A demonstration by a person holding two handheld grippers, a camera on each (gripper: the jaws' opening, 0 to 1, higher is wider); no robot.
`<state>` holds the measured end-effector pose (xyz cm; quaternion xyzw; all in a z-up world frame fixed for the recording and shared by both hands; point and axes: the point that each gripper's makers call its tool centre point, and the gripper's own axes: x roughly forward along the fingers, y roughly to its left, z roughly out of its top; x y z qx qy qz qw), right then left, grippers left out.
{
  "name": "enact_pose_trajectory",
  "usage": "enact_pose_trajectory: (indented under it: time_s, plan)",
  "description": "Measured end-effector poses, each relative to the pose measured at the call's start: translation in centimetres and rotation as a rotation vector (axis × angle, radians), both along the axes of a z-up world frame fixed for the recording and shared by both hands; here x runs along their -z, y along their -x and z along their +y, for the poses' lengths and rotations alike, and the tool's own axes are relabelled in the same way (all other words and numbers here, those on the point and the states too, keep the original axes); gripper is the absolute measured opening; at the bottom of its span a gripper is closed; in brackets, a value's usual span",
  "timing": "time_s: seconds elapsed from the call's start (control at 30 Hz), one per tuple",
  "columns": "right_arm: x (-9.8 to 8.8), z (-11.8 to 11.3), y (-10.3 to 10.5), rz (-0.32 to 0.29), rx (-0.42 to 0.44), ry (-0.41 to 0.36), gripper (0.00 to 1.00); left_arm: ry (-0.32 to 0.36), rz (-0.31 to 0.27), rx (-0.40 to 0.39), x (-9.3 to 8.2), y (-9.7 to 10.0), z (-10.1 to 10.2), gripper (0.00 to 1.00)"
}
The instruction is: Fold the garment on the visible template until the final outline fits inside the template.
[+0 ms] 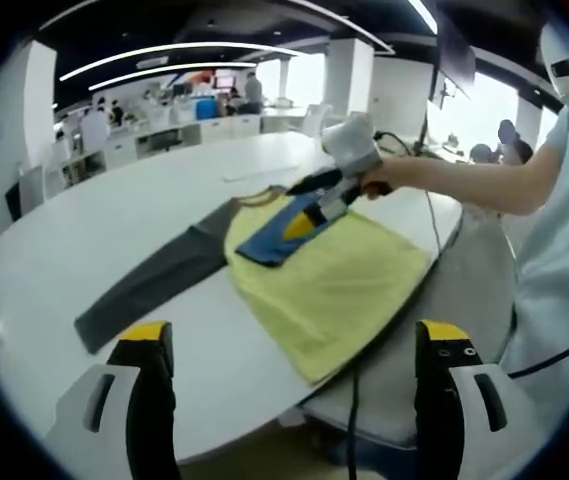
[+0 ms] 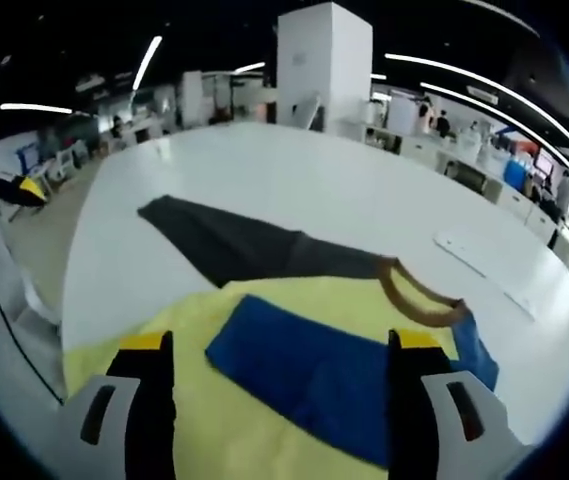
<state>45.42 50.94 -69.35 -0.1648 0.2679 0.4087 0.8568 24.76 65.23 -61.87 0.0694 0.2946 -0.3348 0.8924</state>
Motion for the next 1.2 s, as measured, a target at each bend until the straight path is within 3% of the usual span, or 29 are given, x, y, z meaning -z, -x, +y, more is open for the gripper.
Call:
enact_pose_trajectory:
  time_s: [0.33,1.2]
  plan:
    - [-0.8,-1.3,0.5,-0.010,0.005,0.020,1.00,-0.007,-0.001,0.006,-0.1,-0.1,-0.2,0.98]
    - [-5.3,-4.2,3.1,-0.084,0.069,-0.026,1.00,-0.006,-0.001,0.013,0.0,-0.1,-0.3,0.97]
